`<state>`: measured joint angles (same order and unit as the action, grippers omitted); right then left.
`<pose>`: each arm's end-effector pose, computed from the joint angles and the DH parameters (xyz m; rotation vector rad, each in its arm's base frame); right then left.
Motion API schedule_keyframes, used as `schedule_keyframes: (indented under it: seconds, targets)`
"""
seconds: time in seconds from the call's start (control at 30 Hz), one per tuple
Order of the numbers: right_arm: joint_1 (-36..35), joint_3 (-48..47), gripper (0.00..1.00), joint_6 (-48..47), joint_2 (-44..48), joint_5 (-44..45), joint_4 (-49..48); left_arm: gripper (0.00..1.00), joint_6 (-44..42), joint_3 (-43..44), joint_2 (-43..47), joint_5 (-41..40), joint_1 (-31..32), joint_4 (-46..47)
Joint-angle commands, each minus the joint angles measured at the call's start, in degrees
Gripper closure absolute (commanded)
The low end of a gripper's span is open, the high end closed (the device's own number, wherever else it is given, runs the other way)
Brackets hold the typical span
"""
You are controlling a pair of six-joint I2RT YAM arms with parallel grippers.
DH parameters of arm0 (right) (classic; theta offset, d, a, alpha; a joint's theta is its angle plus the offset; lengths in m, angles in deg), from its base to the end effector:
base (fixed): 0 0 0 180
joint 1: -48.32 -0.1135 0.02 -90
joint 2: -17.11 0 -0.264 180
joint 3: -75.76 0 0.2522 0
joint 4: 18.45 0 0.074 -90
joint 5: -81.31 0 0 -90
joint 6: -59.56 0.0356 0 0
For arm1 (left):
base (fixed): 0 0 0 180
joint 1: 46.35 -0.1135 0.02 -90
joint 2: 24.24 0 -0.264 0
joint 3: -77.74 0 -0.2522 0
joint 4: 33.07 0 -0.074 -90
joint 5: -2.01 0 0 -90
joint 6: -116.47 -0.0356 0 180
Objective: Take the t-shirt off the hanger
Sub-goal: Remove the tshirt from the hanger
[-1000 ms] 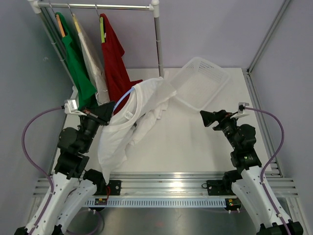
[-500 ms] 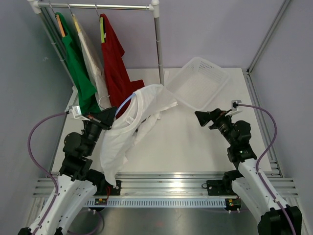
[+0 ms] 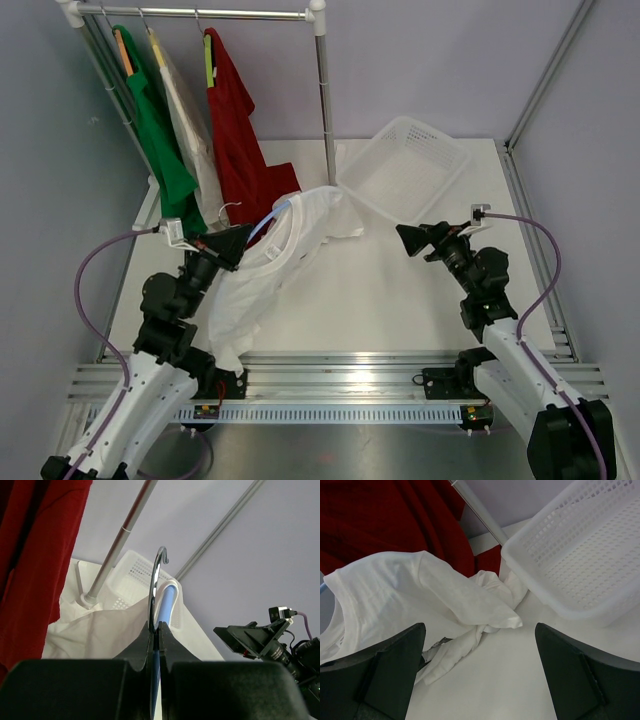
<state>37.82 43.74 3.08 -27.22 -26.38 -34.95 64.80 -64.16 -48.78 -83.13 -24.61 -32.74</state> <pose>0.1801 0.0444 0.2521 0.0546 1.5599 0.8428 0.1208 -0.0514 0.3086 -0.1259 1.3855 -0.9392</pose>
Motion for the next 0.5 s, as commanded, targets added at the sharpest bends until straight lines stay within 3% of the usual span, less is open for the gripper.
schedule_keyframes:
  seconds: [0.0, 0.3, 0.47]
  targets:
    - [-0.40, 0.51, 0.00, 0.67, -2.50, -0.68, -6.91, 1.00, -1.85, 1.23, 2.03, 3.21, 0.24, 5.18]
    - [-0.40, 0.77, 0.00, 2.25, -8.22, -4.62, -13.15, 0.97, -3.08, -0.70, 7.04, 13.94, 0.24, 6.48]
    - [-1.71, 0.33, 0.01, 0.68, -9.36, -5.25, -13.68, 1.00, -3.96, -1.13, 8.71, 13.68, 0.24, 4.55]
